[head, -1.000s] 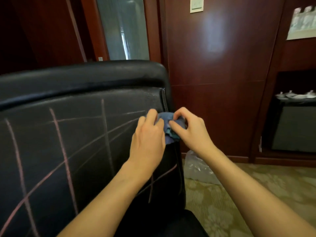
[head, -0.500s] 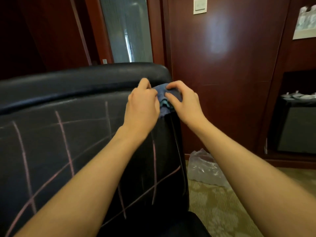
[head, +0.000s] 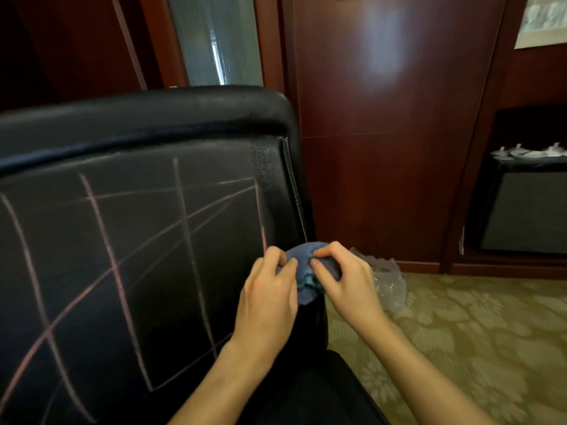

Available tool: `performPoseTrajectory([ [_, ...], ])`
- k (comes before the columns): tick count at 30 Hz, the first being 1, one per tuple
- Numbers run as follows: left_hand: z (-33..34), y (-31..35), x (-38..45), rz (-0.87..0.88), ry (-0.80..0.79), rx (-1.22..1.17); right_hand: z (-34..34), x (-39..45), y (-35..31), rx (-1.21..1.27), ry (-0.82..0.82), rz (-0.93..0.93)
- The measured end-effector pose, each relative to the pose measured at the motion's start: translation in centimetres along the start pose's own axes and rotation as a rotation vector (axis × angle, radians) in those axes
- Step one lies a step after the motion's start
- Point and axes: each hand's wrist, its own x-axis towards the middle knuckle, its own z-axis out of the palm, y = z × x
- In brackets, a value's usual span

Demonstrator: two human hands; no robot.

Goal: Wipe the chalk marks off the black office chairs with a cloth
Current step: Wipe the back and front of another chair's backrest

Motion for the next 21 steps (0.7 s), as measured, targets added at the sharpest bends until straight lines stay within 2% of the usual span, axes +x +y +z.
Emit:
performPoseTrajectory([
  [6, -3.5, -0.1, 7.6, 0.002, 0.189, 0.041, -2.2, 8.2, -4.6, -0.028, 0.094, -0.074],
  [10, -4.8, -0.5, 9.9, -0.061, 0.199, 0.112, -1.7, 11.2, -5.6, -0.092, 0.026, -0.078],
  [18, -0.2, -0.1, 1.6, -0.088, 0.059, -0.003, 0.7, 1.8, 0.1, 0.055, -0.038, 0.002],
  [21, 1.7, 0.5, -2.0, -0.113, -0.031, -0.024, 0.8, -2.1, 2.1, 0.036, -0.100, 0.043],
])
